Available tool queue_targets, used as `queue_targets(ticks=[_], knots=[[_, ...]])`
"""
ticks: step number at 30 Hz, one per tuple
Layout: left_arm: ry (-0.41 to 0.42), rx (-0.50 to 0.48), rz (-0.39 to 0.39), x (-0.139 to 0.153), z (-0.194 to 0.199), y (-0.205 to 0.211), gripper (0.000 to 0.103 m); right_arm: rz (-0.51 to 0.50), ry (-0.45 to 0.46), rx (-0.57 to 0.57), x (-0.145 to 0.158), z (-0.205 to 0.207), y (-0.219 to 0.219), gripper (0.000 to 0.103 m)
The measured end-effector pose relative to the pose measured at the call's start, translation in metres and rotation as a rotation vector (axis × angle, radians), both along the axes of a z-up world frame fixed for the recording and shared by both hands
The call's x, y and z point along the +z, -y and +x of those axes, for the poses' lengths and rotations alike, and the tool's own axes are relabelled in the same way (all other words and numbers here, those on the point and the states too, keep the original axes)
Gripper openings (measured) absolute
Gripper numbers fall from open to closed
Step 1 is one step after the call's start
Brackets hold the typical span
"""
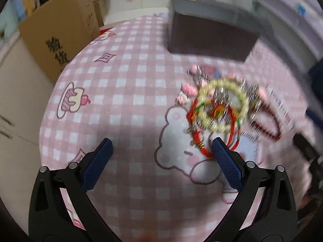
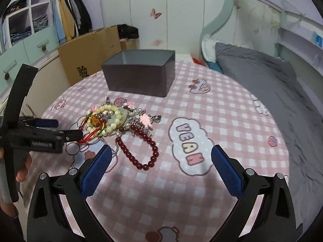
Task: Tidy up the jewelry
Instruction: 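Grasp the red string bracelets with the left gripper while the right grasps the dark red bead bracelet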
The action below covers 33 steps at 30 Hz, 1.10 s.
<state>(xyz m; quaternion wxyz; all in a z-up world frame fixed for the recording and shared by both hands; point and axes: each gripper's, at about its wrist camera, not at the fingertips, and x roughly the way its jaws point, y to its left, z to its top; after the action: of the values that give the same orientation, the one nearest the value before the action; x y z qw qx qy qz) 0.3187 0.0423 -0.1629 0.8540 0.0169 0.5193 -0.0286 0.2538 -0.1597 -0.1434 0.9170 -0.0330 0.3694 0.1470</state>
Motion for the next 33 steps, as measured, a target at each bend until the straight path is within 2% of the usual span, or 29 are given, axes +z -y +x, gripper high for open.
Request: queue_targets(ticks=[1, 6, 12, 13, 16, 17, 20, 21, 23, 25, 29, 32, 33], knots=[[0.017, -0.013, 0.022, 0.0, -0.001, 0.004, 0.097, -0.001, -0.008, 0.003, -0.002, 0.002, 0.0, 0.095], [0.08, -0.039, 0.006, -0.001, -0.005, 0.001, 0.097, -0.002, -0.045, 0.021, -0.008, 0.007, 0.001, 0.095], [0.109, -0.051, 0.004, -0.001, -0.007, 0.002, 0.094, -0.053, -0.081, 0.033, -0.018, 0.012, -0.002, 0.095], [0.115, -0.051, 0.004, 0.0, -0.007, 0.003, 0.089, -0.063, -0.084, 0.03, -0.02, 0.012, -0.002, 0.095], [0.13, -0.092, -0.002, 0.006, -0.008, 0.009, 0.052, -0.073, -0.077, 0.027, -0.021, 0.011, 0.001, 0.095], [0.128, -0.111, -0.002, 0.007, -0.007, 0.011, 0.043, -0.068, -0.076, 0.028, -0.02, 0.011, 0.002, 0.095], [0.128, -0.127, -0.025, 0.008, -0.005, 0.013, 0.032, -0.064, -0.065, 0.041, -0.019, 0.011, 0.001, 0.094], [0.129, -0.125, -0.037, 0.008, -0.004, 0.011, 0.029, -0.062, -0.069, 0.045, -0.019, 0.011, 0.001, 0.09], [0.129, -0.126, -0.088, 0.009, -0.004, 0.008, 0.013, -0.054, -0.074, 0.049, -0.018, 0.013, 0.003, 0.08], [0.123, -0.126, -0.132, 0.009, -0.003, 0.004, 0.008, -0.04, -0.079, 0.055, -0.018, 0.014, 0.003, 0.066], [0.121, -0.133, -0.222, 0.013, -0.006, -0.001, 0.007, -0.021, -0.098, 0.061, -0.018, 0.021, 0.002, 0.048], [0.117, -0.146, -0.268, 0.016, -0.007, -0.002, 0.006, -0.057, -0.11, 0.085, -0.021, 0.027, -0.007, 0.038], [0.119, -0.15, -0.275, 0.017, -0.007, -0.002, 0.006, -0.083, -0.111, 0.089, -0.023, 0.029, -0.011, 0.032]])
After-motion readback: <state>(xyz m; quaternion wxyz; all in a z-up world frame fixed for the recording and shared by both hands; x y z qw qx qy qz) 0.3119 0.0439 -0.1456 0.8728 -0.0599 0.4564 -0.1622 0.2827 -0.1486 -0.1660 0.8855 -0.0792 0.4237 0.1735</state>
